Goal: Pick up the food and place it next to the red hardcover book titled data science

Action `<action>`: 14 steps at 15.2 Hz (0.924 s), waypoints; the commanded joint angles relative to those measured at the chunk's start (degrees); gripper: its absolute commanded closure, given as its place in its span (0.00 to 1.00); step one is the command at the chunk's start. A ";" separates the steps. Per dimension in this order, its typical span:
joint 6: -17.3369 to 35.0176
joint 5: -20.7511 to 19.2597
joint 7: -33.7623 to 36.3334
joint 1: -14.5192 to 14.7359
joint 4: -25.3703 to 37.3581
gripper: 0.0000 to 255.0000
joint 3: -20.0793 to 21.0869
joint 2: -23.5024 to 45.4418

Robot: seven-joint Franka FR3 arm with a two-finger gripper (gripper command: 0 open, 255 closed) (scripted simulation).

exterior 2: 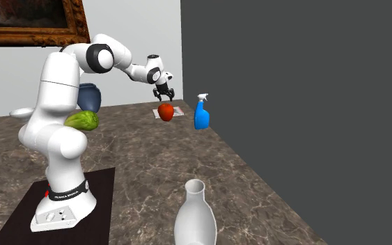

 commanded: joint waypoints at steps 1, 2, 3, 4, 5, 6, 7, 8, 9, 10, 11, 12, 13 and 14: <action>0.00 0.00 0.00 0.00 0.00 0.00 0.00 0.00; 0.00 0.00 0.00 0.00 0.00 0.00 0.00 0.00; 0.00 0.00 0.00 0.00 0.00 0.00 0.00 0.00; -0.96 -0.10 0.05 0.00 -0.68 0.00 -0.08 -1.64; -1.97 -0.21 0.12 -0.01 -1.27 0.00 -0.17 -3.24; -3.02 -0.33 0.18 -0.01 -1.77 0.00 -0.25 -4.79; -3.88 -0.42 0.24 -0.02 -2.11 0.00 -0.31 -5.99; -3.88 -0.43 0.24 -0.03 -2.11 0.00 -0.31 -5.99; -3.87 -0.42 0.24 -0.02 -2.12 0.00 -0.31 -5.99; -3.88 -0.43 0.24 -0.03 -2.11 0.00 -0.31 -5.99; -3.88 -0.43 0.24 -0.03 -2.11 0.00 -0.31 -5.99; -3.88 -0.43 0.24 -0.03 -2.11 0.00 -0.31 -5.99; -3.88 -0.43 0.24 -0.03 -2.11 0.00 -0.31 -5.99; -3.88 -0.43 0.24 -0.03 -2.11 0.00 -0.31 -5.99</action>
